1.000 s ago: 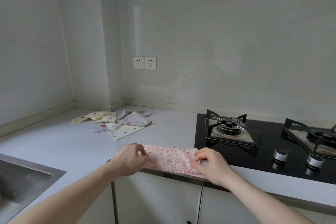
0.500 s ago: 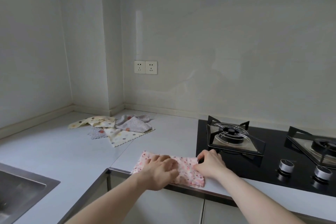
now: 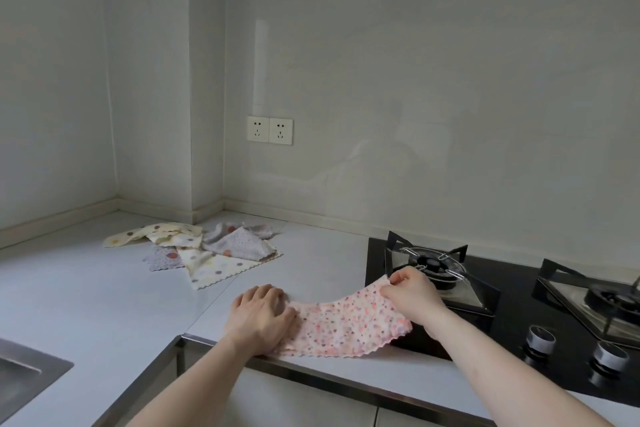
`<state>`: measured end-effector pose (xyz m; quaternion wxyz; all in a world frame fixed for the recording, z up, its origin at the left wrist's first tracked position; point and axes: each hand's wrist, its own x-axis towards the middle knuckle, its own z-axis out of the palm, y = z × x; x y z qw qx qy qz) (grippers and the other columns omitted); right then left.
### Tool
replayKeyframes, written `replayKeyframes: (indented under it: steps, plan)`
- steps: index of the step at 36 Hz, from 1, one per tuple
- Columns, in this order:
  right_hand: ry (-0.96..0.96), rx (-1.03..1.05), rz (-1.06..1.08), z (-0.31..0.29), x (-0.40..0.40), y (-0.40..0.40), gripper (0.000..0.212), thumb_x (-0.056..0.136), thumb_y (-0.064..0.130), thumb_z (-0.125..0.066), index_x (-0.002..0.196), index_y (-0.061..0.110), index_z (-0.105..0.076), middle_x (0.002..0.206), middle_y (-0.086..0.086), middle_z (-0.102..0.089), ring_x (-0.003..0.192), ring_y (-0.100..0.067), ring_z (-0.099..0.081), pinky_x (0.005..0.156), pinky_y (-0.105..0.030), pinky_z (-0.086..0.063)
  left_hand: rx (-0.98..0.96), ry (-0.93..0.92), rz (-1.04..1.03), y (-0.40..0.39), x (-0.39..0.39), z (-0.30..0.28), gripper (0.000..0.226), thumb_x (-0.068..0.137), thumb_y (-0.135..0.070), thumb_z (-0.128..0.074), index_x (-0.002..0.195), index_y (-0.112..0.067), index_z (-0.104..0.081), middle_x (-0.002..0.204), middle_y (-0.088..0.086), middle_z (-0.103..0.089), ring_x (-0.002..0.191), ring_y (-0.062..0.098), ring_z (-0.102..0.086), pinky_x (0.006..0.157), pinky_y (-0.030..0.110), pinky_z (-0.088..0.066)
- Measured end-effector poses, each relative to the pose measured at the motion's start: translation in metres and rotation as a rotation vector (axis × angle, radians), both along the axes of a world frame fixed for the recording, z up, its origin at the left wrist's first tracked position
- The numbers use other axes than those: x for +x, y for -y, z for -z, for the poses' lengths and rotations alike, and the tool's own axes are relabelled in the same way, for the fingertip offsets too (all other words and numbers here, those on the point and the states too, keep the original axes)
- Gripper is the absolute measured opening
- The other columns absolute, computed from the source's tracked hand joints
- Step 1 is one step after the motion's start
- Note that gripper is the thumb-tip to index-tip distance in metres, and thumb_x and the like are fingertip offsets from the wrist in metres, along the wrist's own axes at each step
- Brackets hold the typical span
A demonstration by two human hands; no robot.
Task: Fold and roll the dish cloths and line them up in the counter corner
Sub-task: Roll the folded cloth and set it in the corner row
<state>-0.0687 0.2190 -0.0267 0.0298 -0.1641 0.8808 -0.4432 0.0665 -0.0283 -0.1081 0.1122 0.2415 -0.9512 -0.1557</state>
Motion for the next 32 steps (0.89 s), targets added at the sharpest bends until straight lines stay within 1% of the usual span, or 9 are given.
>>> replayKeyframes:
  steps: [3,8,13,15,21,23,26,29,32]
  plan:
    - [0.01,-0.027,-0.013,-0.002,0.001,0.008,0.016,0.08,0.016,-0.07,0.093,0.021,-0.061,0.097,0.002,-0.065,0.091,-0.017,-0.061,0.069,-0.028,-0.044,0.013,-0.035,0.014,0.001,0.0,-0.002,0.054,0.095,-0.051,-0.036,0.144,-0.031,-0.046,0.157,-0.009,-0.039,0.146,0.017,-0.029,0.121,0.037,-0.017]
    - [0.046,-0.069,-0.094,0.0,0.012,0.034,0.016,0.083,0.014,-0.069,0.097,0.017,-0.062,0.097,-0.001,-0.065,0.081,-0.015,-0.059,0.063,-0.027,-0.044,0.035,-0.078,0.018,0.002,0.001,-0.002,0.046,0.095,-0.039,-0.036,0.138,-0.032,-0.052,0.152,-0.01,-0.046,0.143,0.017,-0.035,0.119,0.036,-0.021]
    - [0.078,-0.084,-0.138,0.009,0.027,0.067,0.015,0.081,0.015,-0.068,0.092,0.022,-0.06,0.101,0.001,-0.067,0.091,-0.018,-0.065,0.076,-0.032,-0.053,0.072,-0.127,0.032,0.004,0.002,-0.001,0.037,0.095,-0.036,-0.04,0.127,-0.035,-0.059,0.142,-0.014,-0.055,0.137,0.014,-0.04,0.116,0.036,-0.024]
    - [0.074,-0.072,-0.17,0.013,0.035,0.077,0.015,0.084,0.015,-0.067,0.095,0.022,-0.059,0.1,0.003,-0.066,0.089,-0.016,-0.064,0.068,-0.028,-0.052,0.087,-0.144,0.035,0.006,0.002,-0.001,0.035,0.094,-0.035,-0.042,0.123,-0.035,-0.062,0.138,-0.015,-0.058,0.135,0.014,-0.043,0.116,0.036,-0.027]
    - [0.075,-0.031,-0.284,0.024,0.054,0.098,0.016,0.092,0.024,-0.067,0.104,0.02,-0.058,0.098,0.004,-0.067,0.092,-0.013,-0.065,0.077,-0.026,-0.053,0.13,-0.156,0.035,0.006,0.005,-0.005,0.044,0.083,-0.035,-0.038,0.117,-0.034,-0.066,0.132,-0.015,-0.062,0.131,0.016,-0.047,0.114,0.036,-0.03]
    - [0.137,-0.018,-0.342,0.025,0.057,0.102,0.02,0.09,0.019,-0.07,0.106,0.018,-0.059,0.1,0.001,-0.071,0.093,-0.015,-0.068,0.079,-0.029,-0.058,0.138,-0.165,0.029,0.008,0.004,-0.004,0.042,0.085,-0.035,-0.038,0.115,-0.033,-0.067,0.13,-0.014,-0.064,0.129,0.016,-0.049,0.113,0.036,-0.032]
    - [0.267,-0.103,-0.409,0.024,0.059,0.103,0.02,0.088,0.009,-0.069,0.105,0.014,-0.06,0.1,-0.01,-0.072,0.077,-0.021,-0.074,0.071,-0.034,-0.063,0.13,-0.18,0.033,0.011,0.003,-0.002,0.05,0.082,-0.038,-0.031,0.114,-0.03,-0.068,0.128,-0.012,-0.066,0.128,0.017,-0.05,0.111,0.034,-0.033]
    - [0.087,-0.138,-0.328,0.025,0.05,0.095,0.01,0.092,0.013,-0.067,0.1,0.019,-0.063,0.098,-0.002,-0.071,0.079,-0.021,-0.075,0.067,-0.029,-0.06,0.151,-0.193,0.031,0.01,0.002,-0.002,0.042,0.083,-0.042,-0.029,0.095,-0.03,-0.067,0.112,-0.013,-0.068,0.121,0.018,-0.054,0.105,0.035,-0.037]
    - [-0.165,0.012,-0.236,0.035,0.034,0.081,0.012,0.092,0.022,-0.067,0.099,0.028,-0.06,0.103,0.013,-0.064,0.092,-0.011,-0.066,0.078,-0.024,-0.052,0.19,-0.18,0.023,0.008,0.001,-0.005,0.036,0.087,-0.056,-0.031,0.082,-0.035,-0.06,0.108,-0.016,-0.067,0.121,0.018,-0.054,0.107,0.039,-0.037]
